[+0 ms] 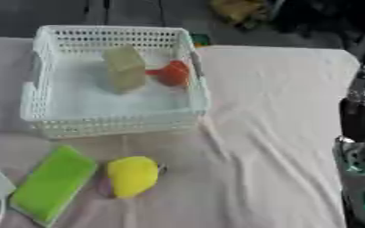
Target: Pick up objects on the table and place them in the box.
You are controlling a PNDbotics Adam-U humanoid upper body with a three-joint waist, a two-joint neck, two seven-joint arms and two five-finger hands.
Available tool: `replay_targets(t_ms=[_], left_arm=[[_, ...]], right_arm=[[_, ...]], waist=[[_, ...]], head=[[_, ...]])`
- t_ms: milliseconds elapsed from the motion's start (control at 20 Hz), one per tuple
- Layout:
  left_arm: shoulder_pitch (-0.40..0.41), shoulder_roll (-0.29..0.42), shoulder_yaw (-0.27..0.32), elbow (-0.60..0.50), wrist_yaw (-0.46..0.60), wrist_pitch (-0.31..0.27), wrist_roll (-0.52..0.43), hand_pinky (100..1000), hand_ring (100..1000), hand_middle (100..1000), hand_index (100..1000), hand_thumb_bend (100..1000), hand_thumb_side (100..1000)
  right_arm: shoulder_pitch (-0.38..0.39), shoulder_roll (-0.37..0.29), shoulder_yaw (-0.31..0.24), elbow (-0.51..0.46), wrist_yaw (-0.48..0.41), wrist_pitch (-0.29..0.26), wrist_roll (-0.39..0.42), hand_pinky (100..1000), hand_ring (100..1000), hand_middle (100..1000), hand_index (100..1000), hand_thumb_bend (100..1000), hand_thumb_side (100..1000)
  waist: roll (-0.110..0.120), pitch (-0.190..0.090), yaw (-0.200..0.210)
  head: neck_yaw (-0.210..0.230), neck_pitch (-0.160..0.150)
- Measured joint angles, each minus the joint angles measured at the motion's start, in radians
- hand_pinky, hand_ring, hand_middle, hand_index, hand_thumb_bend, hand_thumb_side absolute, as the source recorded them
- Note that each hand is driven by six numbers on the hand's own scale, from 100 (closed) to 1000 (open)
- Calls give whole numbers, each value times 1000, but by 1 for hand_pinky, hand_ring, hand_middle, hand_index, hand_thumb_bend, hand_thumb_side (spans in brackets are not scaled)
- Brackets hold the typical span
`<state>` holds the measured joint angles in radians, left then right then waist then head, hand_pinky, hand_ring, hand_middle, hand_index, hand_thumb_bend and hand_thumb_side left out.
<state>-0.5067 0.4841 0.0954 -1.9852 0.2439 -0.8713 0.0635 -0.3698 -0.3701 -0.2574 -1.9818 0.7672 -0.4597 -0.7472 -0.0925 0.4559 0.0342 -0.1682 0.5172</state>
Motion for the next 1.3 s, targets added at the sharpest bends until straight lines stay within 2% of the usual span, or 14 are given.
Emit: replay_targets(t_ms=[800, 900, 1000, 1100, 1250, 1300], left_arm=[[4, 0, 0, 0, -8, 0, 4, 968, 936, 881, 940, 145, 931], [6, 0, 0, 0, -8, -1, 6, 970, 939, 884, 942, 143, 933], [10, -1, 0, 0, -8, 2, 9, 972, 943, 887, 943, 147, 939], [22, -5, 0, 0, -8, 9, 15, 975, 947, 891, 946, 148, 944], [47, -12, 1, 0, -10, 23, 21, 979, 955, 896, 949, 135, 944], [64, -13, 2, 0, -14, 26, 23, 979, 956, 897, 949, 134, 944]], right_arm=[[0, 5, 0, 0, 0, 2, -2, 736, 758, 699, 804, 100, 1000], [-2, 5, 0, 0, 0, 2, -2, 738, 761, 701, 805, 100, 1000], [-7, 2, -1, 0, 0, 2, -2, 741, 764, 705, 808, 100, 1000], [-9, -11, -2, 0, -3, 2, -2, 749, 770, 714, 816, 100, 1000], [-7, -47, 0, 0, -3, 1, -1, 759, 779, 728, 832, 100, 1000], [-4, -64, 2, 0, -3, 1, -1, 760, 780, 729, 834, 100, 1000]], waist=[[5, 3, -5], [16, 6, -21], [40, 7, -40], [58, 7, -40], [61, 5, -34], [69, 0, -29]], head=[[0, 0], [2, 0], [6, 0], [4, -5], [-4, -8], [-5, -8]])
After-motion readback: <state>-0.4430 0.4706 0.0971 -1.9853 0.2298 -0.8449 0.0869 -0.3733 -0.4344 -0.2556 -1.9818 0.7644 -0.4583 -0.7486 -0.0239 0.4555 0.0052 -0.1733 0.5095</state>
